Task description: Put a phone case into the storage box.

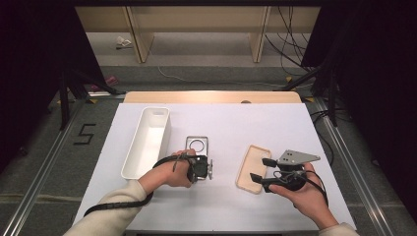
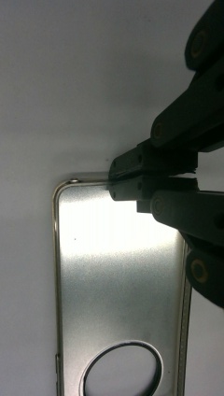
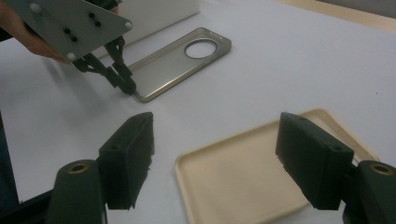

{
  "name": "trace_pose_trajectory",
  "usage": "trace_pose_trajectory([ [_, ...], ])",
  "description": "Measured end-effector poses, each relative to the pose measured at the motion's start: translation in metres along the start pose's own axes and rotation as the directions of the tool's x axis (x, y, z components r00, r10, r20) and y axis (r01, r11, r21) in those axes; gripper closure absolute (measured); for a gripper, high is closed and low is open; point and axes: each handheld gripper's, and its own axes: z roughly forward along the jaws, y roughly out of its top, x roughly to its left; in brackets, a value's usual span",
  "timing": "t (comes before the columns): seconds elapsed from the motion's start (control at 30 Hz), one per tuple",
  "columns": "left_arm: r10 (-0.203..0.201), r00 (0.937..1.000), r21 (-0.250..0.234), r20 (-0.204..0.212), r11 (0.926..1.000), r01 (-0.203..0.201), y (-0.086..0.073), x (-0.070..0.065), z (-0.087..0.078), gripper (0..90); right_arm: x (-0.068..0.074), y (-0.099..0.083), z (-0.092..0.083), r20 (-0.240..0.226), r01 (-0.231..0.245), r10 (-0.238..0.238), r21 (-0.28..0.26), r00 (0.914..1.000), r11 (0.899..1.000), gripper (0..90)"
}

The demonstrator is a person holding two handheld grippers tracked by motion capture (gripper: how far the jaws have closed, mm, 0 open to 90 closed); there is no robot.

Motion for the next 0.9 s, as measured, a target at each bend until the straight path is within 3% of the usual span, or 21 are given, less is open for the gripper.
trace_pose_trajectory([
  [0.43,0.016,0.9996,-0.024,-0.024,0.9996,-0.016,-0.001,-0.007,-0.005,88.6,0.0,0.0,0.002,0.002,-0.001,0.001,0.004,1.0,1.0,28.8],
  [0.67,0.025,0.9962,-0.103,-0.083,0.9941,-0.033,-0.002,-0.023,-0.021,88.8,0.001,0.0,0.003,0.002,-0.001,0.001,0.003,1.0,1.0,28.8],
  [0.8,0.032,0.9942,-0.153,-0.103,0.9871,-0.048,-0.004,-0.032,-0.028,88.8,0.001,0.0,0.004,0.002,-0.001,0.001,0.004,1.0,1.0,28.8],
  [0.9,0.02,0.9946,-0.167,-0.102,0.9852,-0.037,-0.007,-0.039,-0.03,88.8,0.002,0.0,0.006,-0.002,0.002,-0.002,0.013,1.0,1.0,28.7],
])
